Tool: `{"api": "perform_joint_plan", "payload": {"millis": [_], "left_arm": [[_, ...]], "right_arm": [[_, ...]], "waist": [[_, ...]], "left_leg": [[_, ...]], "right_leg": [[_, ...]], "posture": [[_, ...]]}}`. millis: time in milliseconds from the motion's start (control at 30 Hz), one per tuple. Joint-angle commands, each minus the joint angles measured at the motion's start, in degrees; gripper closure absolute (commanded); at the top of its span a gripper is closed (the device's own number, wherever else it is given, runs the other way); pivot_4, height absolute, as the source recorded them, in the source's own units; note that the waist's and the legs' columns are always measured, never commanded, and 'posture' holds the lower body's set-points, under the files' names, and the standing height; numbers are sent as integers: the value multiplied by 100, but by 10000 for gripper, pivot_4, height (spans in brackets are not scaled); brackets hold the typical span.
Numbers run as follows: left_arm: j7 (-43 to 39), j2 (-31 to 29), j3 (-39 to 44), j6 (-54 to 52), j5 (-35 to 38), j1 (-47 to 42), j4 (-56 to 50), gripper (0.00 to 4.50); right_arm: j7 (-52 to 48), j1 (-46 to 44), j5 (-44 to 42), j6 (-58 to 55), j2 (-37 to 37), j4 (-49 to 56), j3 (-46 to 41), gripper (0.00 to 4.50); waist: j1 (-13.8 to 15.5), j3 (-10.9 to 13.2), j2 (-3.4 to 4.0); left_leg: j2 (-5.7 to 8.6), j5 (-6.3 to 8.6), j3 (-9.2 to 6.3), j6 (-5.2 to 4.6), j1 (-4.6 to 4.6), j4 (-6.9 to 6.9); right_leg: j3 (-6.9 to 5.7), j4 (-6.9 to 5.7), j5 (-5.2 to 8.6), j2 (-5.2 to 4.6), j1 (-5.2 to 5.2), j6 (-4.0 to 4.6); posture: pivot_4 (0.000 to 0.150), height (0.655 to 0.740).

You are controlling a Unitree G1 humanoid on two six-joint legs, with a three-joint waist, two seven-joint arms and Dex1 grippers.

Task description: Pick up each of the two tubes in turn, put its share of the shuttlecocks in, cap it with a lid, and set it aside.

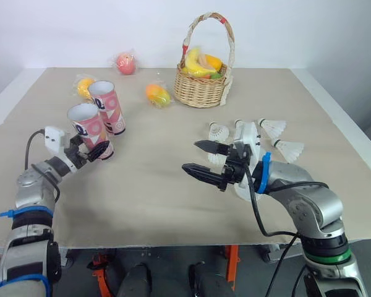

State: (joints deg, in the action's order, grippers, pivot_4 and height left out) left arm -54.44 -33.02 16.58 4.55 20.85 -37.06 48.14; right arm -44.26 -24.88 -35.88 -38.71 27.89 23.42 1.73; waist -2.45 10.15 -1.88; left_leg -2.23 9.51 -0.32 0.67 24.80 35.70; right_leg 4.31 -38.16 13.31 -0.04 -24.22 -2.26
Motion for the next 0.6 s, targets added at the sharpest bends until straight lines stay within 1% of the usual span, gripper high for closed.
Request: {"api": "perform_joint_plan", "payload": {"millis": [33,267,300,367,433,467,600], "left_arm": [[-168,-45,-92,322,-175,-340,340,0],[-348,-20,-158,514,-276,-436,661,0],[-344,-31,-164,538,-286,-431,676,2611],[-332,-47,-150,562,-284,-420,691,7382],[-317,-60,-154,589,-311,-410,687,15580],[-329,-69,-163,603,-326,-398,669,17826],[-356,-63,-219,697,-375,-352,518,17826]], "right_arm": [[130,46,-141,25,50,368,-198,1251],[278,125,-214,14,86,496,-248,1251],[282,128,-227,16,96,502,-257,362],[284,128,-242,22,117,500,-274,0],[286,121,-262,25,135,489,-285,0],[285,106,-276,31,146,480,-293,0],[289,54,-315,37,198,441,-323,0]], "waist": [[-1,0,0],[-5,0,0],[-5,0,0],[-4,0,-1],[-4,0,-1],[-4,0,-1],[-3,0,-1]], "left_leg": [[0,0,-4,0,2,0],[-1,0,-5,0,5,0],[-1,0,-6,0,5,2],[-1,0,-7,0,6,4],[0,0,-7,0,7,6],[0,0,-7,0,7,6],[-1,0,-7,0,8,7]], "right_leg": [[-1,0,0,1,0,0],[-1,0,0,2,-1,0],[-1,0,0,2,-1,0],[-1,-1,-1,2,-1,-1],[-2,-1,-2,2,-1,-2],[-2,-1,-2,2,-1,-3],[-2,0,-2,2,-1,-3]], "posture": [[1500,7400],[1500,7400],[1500,7400],[1500,7400],[1500,7400],[1500,7400],[1500,7400]]}}
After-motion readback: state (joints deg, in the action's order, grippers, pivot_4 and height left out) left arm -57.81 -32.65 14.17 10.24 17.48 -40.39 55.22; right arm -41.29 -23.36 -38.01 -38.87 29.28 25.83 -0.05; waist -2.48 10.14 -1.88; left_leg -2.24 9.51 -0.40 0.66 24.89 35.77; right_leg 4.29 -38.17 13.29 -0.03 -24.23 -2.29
